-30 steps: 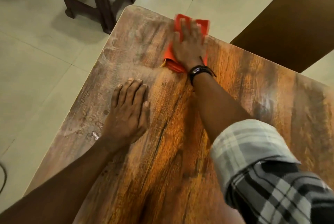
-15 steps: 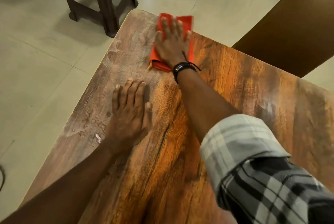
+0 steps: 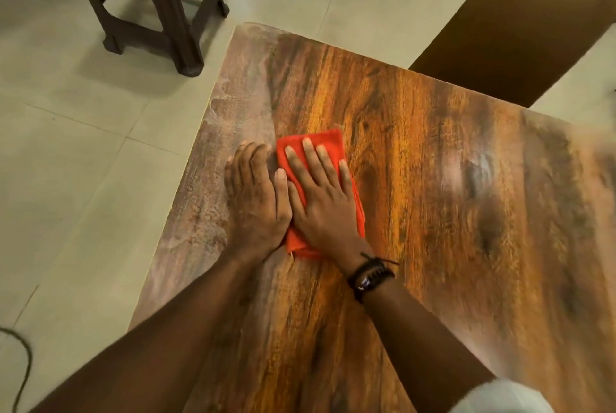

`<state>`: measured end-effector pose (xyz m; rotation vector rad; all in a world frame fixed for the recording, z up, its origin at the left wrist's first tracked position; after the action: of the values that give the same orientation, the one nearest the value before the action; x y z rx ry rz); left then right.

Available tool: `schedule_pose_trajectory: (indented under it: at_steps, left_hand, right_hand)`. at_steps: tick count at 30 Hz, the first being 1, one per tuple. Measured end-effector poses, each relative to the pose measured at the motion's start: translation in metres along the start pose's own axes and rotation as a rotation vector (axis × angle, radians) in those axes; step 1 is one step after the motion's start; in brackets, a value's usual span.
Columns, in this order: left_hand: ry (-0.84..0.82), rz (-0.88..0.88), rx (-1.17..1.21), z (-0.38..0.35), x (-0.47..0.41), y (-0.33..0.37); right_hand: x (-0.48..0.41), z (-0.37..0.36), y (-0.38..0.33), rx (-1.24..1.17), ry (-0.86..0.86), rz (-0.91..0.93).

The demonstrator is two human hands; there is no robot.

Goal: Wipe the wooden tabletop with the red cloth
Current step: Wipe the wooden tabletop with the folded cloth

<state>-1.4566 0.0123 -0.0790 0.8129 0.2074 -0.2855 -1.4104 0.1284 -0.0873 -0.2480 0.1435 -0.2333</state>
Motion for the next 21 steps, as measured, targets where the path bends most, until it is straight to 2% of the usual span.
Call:
schedule_pose_trajectory:
  at_steps: [3, 7, 13, 17, 21]
  left_hand:
    - [-0.012, -0.004, 0.052, -0.001, -0.002, -0.003]
    - [-0.031, -0.016, 0.074, -0.004, -0.006, -0.005]
    - [-0.089, 0.028, 0.110, -0.006, -0.009, -0.004]
    - [-0.052, 0.021, 0.155, -0.004, -0.006, -0.006]
    - [-0.019, 0.049, 0.269, 0.000, -0.011, -0.005]
  right_hand:
    - [0.004, 0.004, 0.006, 0.012, -0.006, -0.080]
    - [-0.060, 0.001, 0.018, 0.022, 0.034, -0.193]
    - [-0.137, -0.004, 0.034, -0.016, -0.007, -0.310]
    - [-0.107, -0.007, 0.022, -0.019, 0.005, -0.312]
    - [-0.025, -0.012, -0.012, 0.014, 0.115, -0.245]
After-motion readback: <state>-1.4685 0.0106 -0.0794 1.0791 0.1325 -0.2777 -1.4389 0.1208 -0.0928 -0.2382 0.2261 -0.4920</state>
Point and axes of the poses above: each hand's wrist, its own x-axis away from the middle knuckle, its own z-axis out of the back of the hand, y = z × x, the point moved 2 cm from there along -x, towards the middle knuckle, and after that the axes turned 6 degrees about y, right-handed, at the moved point
